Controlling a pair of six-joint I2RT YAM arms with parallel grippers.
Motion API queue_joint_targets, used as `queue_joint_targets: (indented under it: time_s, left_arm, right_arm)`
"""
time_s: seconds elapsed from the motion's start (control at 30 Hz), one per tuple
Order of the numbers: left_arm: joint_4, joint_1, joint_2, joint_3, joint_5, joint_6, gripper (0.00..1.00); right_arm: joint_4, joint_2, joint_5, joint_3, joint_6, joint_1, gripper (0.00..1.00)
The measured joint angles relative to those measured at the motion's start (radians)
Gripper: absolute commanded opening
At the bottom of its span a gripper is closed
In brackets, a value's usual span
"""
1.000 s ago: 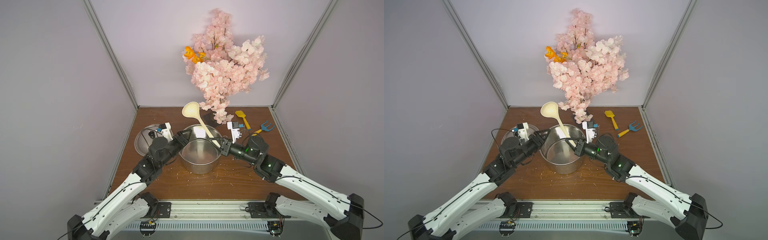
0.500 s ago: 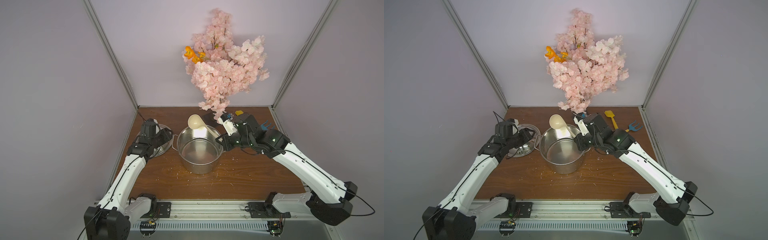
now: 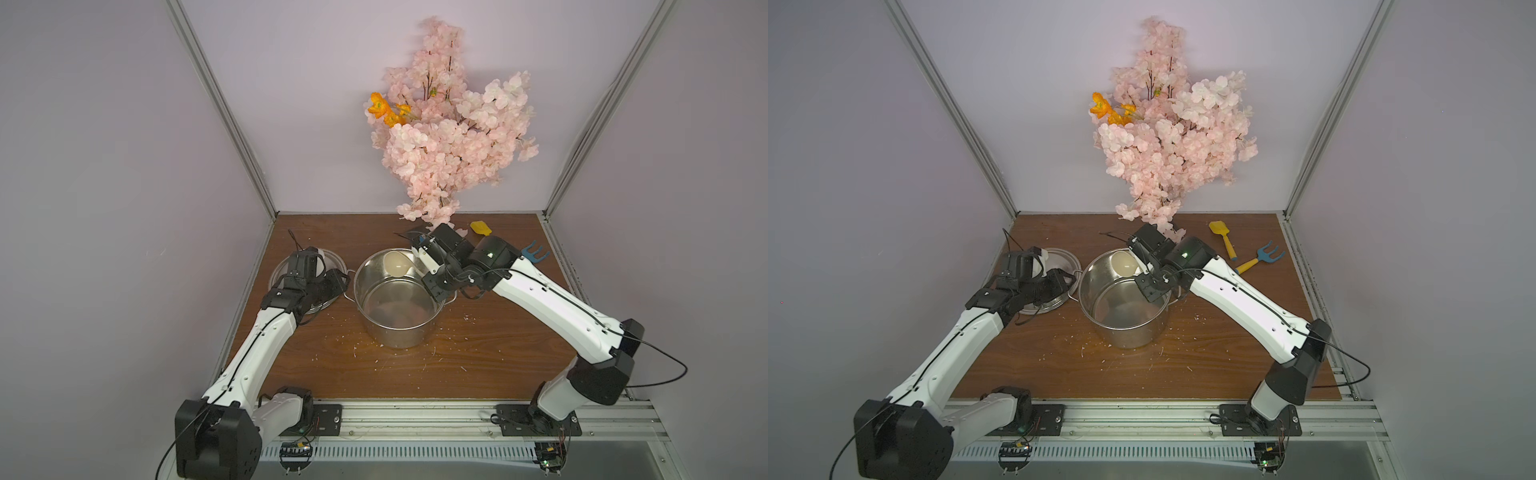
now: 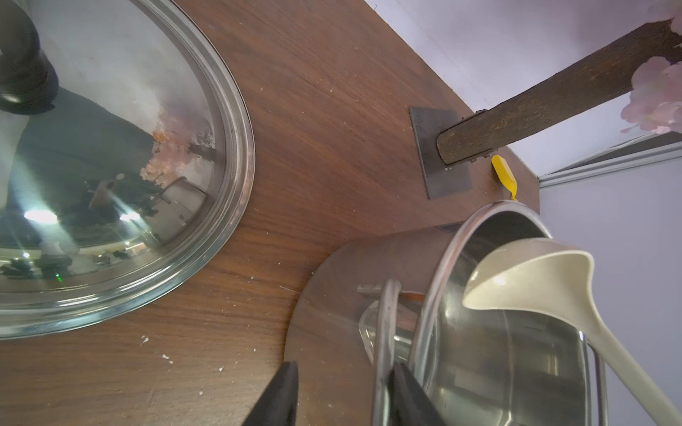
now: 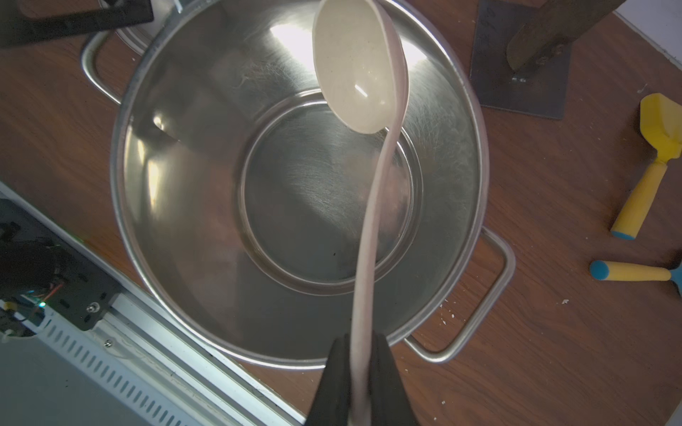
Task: Stir the soup with a spoon
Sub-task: Stir the soup in the pan with a stick.
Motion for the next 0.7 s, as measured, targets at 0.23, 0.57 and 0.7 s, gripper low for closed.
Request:
queue_joint_targets:
  time_s: [0.23,0.57,0.7]
  left_arm:
    - [0.016,0.000,0.009,0.000,0.029,0.013,0.13]
    - [0.034,0.000,0.016,0.000,0.042,0.035,0.00]
    - [0.035,0.000,0.017,0.001,0.042,0.040,0.00]
  right_arm:
    - [-0.032,0.134,0.037,0.079,-0.010,0.038,0.00]
    - [-0.036,0.203,0.043,0.084,-0.026,0.117,0.00]
    - [-0.034,0.183,0.058,0.018,-0.034,0.125,0.00]
